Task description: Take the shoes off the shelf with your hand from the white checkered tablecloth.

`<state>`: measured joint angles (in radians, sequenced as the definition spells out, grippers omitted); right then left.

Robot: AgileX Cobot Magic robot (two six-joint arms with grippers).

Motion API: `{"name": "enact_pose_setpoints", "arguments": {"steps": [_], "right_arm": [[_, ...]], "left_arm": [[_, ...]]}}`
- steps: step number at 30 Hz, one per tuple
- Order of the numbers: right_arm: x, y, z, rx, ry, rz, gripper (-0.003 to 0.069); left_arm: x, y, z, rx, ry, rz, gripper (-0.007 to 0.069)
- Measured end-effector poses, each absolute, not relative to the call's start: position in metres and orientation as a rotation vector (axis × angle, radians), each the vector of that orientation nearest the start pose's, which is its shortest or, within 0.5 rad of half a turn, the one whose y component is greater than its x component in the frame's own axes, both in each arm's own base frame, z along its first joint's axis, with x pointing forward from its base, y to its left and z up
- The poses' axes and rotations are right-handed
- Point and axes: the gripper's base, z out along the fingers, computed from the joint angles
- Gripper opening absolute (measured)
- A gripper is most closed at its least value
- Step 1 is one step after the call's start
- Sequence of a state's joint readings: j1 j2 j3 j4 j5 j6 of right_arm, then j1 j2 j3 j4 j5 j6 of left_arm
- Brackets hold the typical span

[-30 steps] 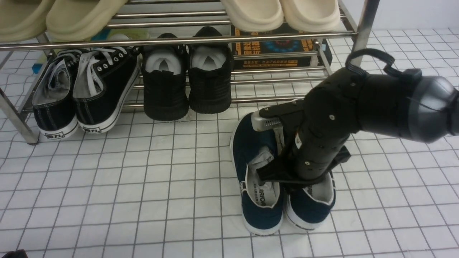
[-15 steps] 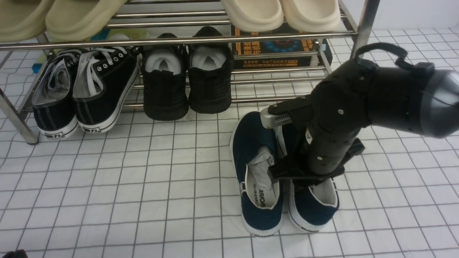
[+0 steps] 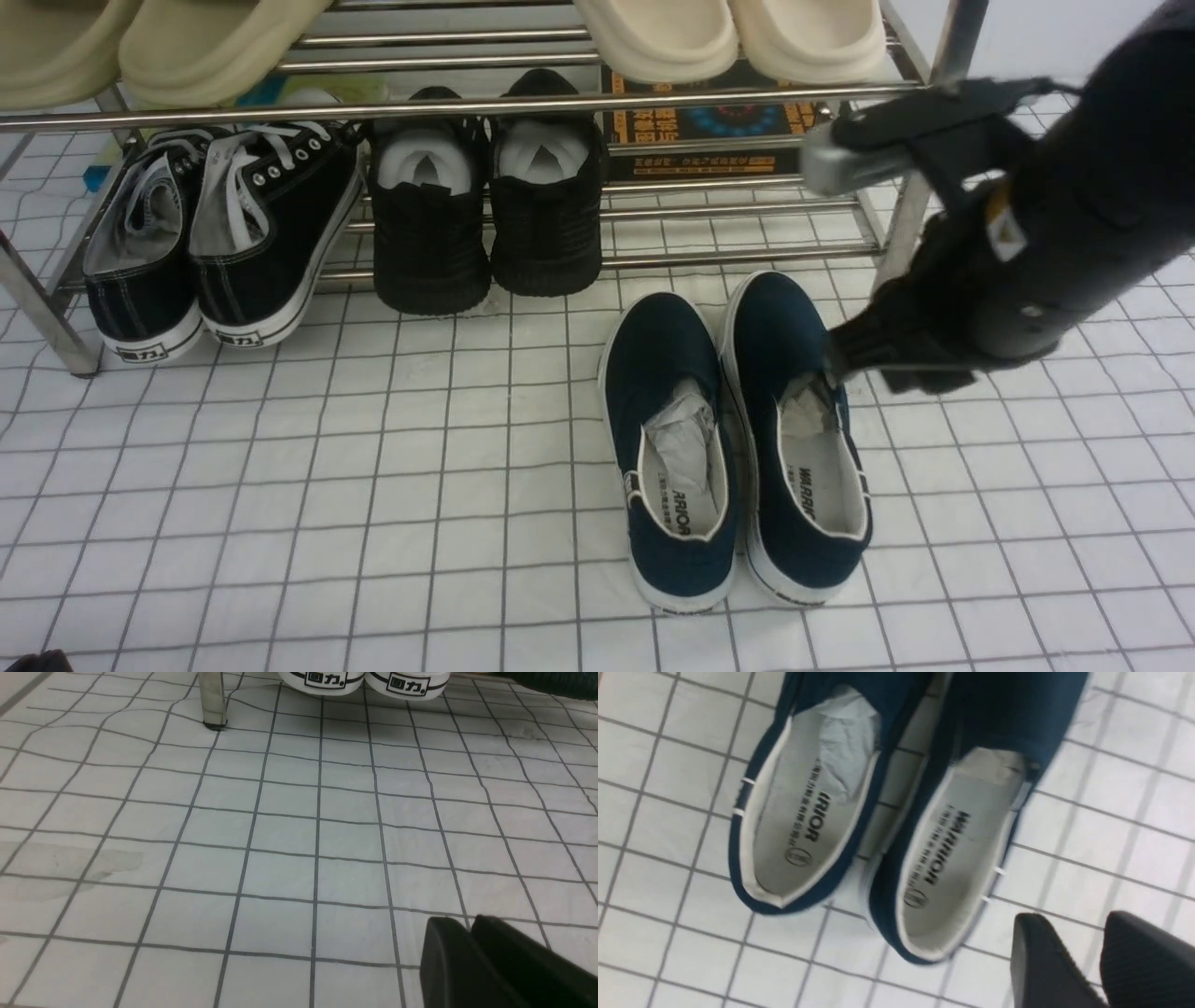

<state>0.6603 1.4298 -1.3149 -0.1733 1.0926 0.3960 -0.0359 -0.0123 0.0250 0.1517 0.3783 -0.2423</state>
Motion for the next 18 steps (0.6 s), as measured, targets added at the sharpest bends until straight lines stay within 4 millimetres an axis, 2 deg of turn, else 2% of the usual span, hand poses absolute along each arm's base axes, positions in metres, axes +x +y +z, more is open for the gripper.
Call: {"name": "enact_pose_setpoints", "arguments": {"steps": [4,5,7,9,11,12,14,16,17,18], "right_arm": [[0.206,0.138,0.378,-0.393,2.578,0.091,0.0109],[0.204,0.136,0.379,-0.391,2.578,0.086,0.0103],[0.177,0.113,0.404,-0.362,2.499,0.115,0.0013],[0.165,0.103,0.413,-0.351,2.455,0.138,-0.0006],[0.14,0.084,0.423,-0.331,2.348,0.202,-0.0015],[0.138,0.082,0.421,-0.332,2.345,0.204,-0.0015],[0.112,0.063,0.416,-0.325,2.183,0.287,-0.0015],[0.099,0.055,0.401,-0.333,2.061,0.351,-0.0015],[0.1,0.057,0.398,-0.337,2.057,0.354,-0.0015],[0.094,0.054,0.384,-0.345,1.967,0.401,-0.0015]], "left_arm": [[0.052,0.003,0.172,-0.099,1.868,-0.042,0.0092],[0.052,0.003,0.172,-0.099,1.868,-0.042,0.0092],[0.052,0.003,0.172,-0.099,1.868,-0.042,0.0092],[0.052,0.003,0.172,-0.099,1.868,-0.042,0.0092],[0.052,0.003,0.172,-0.099,1.868,-0.042,0.0092],[0.052,0.003,0.172,-0.099,1.868,-0.042,0.0092],[0.052,0.003,0.172,-0.099,1.868,-0.042,0.0092],[0.052,0.003,0.172,-0.099,1.868,-0.042,0.0092],[0.052,0.003,0.172,-0.099,1.868,-0.042,0.0092],[0.052,0.003,0.172,-0.099,1.868,-0.042,0.0092]]}}
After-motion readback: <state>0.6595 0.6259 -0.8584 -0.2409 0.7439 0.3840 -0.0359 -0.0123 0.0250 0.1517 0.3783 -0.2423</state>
